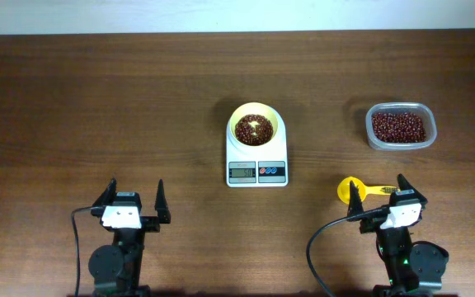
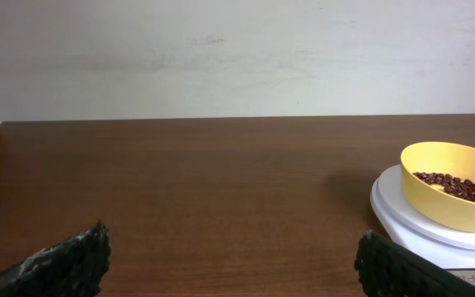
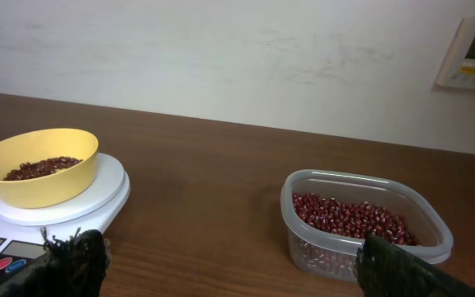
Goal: Scoop item into bowl and weigh 50g on scale
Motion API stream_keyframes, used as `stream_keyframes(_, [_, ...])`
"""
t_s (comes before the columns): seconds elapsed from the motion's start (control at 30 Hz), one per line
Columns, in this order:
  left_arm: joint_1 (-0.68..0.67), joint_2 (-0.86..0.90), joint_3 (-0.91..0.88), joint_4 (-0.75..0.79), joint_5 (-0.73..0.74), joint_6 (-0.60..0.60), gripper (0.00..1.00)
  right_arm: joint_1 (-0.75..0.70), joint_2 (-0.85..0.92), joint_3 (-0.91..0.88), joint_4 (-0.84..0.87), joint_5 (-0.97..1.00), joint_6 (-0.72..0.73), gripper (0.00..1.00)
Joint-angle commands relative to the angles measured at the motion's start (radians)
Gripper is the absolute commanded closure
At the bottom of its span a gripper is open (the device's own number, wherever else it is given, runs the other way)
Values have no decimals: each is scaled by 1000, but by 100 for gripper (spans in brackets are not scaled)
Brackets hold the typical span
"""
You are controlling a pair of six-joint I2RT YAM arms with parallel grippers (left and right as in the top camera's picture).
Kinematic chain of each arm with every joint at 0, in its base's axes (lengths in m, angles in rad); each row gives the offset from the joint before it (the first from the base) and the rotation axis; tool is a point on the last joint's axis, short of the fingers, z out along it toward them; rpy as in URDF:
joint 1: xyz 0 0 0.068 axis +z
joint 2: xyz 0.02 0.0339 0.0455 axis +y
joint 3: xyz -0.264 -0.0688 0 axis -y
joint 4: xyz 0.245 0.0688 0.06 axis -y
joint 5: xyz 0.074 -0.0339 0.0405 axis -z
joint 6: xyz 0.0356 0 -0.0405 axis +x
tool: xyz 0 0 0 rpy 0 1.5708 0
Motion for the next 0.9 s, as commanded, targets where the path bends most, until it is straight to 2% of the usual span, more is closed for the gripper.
stream_keyframes(0.0, [0, -8, -4, -5, -11, 16, 1, -6, -6, -6, -7, 6, 8, 1])
stream_keyframes(0.87, [0, -8, -4, -5, -11, 16, 1, 4, 8, -6, -6, 5, 8, 1])
